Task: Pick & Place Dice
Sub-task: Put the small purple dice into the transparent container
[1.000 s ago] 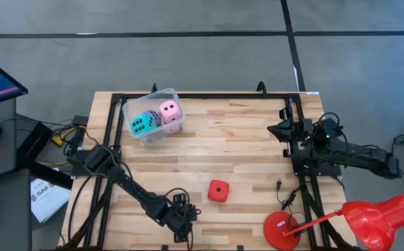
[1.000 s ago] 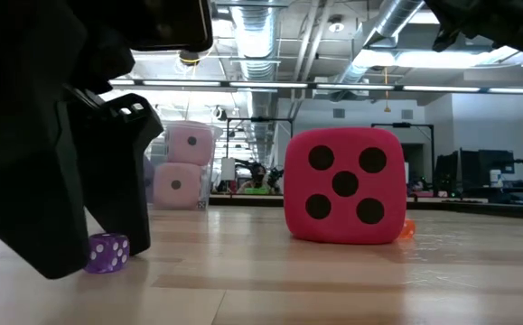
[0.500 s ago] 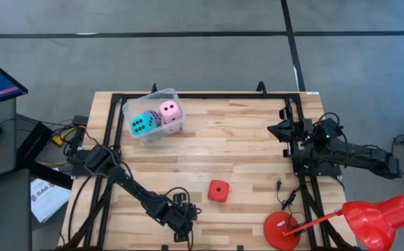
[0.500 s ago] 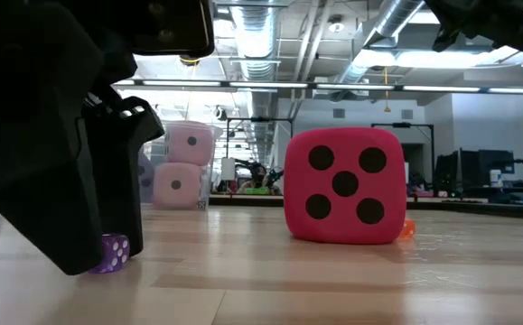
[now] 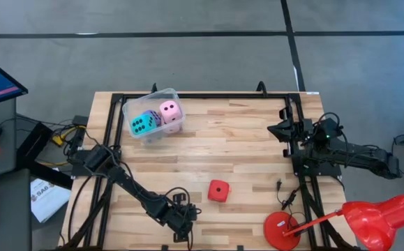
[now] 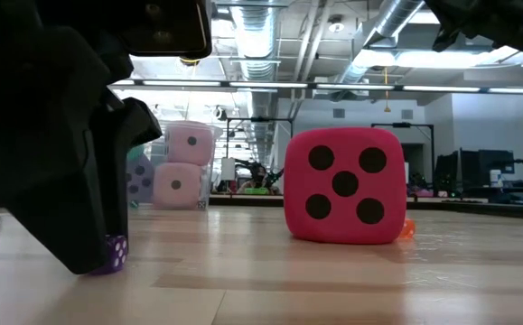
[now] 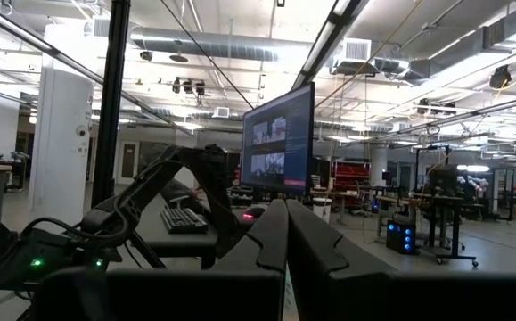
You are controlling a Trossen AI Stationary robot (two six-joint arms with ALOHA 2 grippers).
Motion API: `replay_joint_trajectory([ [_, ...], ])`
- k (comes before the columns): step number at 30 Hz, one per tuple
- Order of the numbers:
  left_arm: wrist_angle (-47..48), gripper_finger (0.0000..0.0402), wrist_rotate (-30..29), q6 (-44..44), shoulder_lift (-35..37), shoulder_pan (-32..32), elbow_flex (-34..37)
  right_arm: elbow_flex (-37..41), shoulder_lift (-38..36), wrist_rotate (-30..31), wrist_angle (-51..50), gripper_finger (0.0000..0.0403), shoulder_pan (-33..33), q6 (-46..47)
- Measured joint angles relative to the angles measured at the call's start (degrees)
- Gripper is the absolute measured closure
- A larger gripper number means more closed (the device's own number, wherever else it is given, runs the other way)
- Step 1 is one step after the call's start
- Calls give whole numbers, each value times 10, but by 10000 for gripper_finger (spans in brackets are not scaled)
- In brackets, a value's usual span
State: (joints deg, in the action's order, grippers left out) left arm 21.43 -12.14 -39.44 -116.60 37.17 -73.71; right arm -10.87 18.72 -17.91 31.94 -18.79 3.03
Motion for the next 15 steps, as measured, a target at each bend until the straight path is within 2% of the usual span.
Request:
replay_joint_trajectory([
  [6, -2, 361, 1, 0, 0, 0, 0, 0, 0, 0, 0, 403, 0, 0],
  [15, -4, 351, 1, 0, 0, -1, 0, 0, 0, 0, 0, 403, 0, 0],
])
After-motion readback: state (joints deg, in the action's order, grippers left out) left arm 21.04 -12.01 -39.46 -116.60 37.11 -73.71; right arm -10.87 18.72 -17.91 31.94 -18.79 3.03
